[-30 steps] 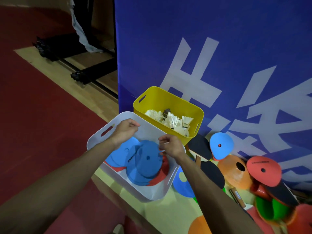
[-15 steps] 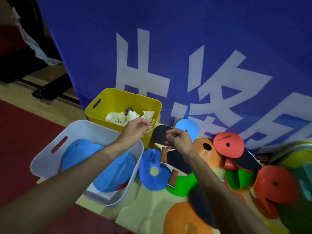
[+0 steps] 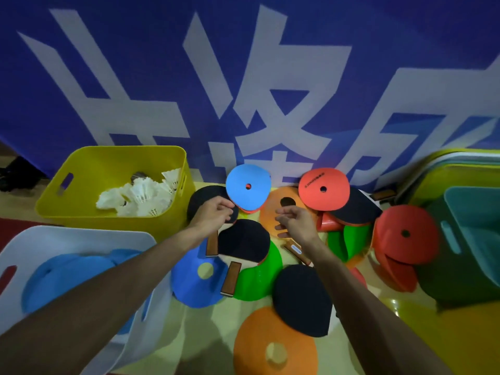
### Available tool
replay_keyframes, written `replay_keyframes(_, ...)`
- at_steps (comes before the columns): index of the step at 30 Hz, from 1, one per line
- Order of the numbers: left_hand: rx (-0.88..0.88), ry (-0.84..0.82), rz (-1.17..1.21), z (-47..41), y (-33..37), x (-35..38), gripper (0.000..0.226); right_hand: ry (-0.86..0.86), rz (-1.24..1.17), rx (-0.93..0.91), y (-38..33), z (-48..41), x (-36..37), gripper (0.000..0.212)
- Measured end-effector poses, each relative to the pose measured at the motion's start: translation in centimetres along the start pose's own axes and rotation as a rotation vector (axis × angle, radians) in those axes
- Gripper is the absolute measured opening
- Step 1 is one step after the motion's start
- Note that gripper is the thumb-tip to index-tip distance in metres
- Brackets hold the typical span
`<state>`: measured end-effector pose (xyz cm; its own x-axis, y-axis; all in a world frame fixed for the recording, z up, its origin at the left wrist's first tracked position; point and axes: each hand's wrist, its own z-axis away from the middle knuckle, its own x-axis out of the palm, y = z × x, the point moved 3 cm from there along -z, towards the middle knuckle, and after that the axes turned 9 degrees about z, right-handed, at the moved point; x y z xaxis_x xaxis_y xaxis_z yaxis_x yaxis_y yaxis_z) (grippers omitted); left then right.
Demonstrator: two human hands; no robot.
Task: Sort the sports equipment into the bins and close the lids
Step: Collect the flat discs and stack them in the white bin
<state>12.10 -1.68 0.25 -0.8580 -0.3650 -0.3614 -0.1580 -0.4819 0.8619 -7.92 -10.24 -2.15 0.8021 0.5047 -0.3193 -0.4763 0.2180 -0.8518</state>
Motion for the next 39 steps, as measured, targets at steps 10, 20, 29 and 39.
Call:
replay_keyframes(10, -0.101, 0.097, -0.114, -6.8, -0.3, 3.4, 0.054, 0.007, -0.044, 0.063, 3.6, -2.8, -1.8, 0.014)
replay_keyframes(20, -0.116, 0.248, -0.1, -11.9, -1.8, 3.7, 0.043, -0.007, -0.115, 0.112, 5.6, -4.0, -0.9, 0.012)
replay_keyframes(29, -0.08, 0.287, -0.059, -11.4, -1.9, 3.4, 0.034, -0.025, -0.109, 0.156, 6.2, -3.9, 0.0, 0.011)
replay_keyframes(39, 0.079, 0.199, -0.004, -6.8, 0.2, 2.4, 0.029, -0.034, -0.092, 0.087, 1.6, -3.8, 0.7, 0.018)
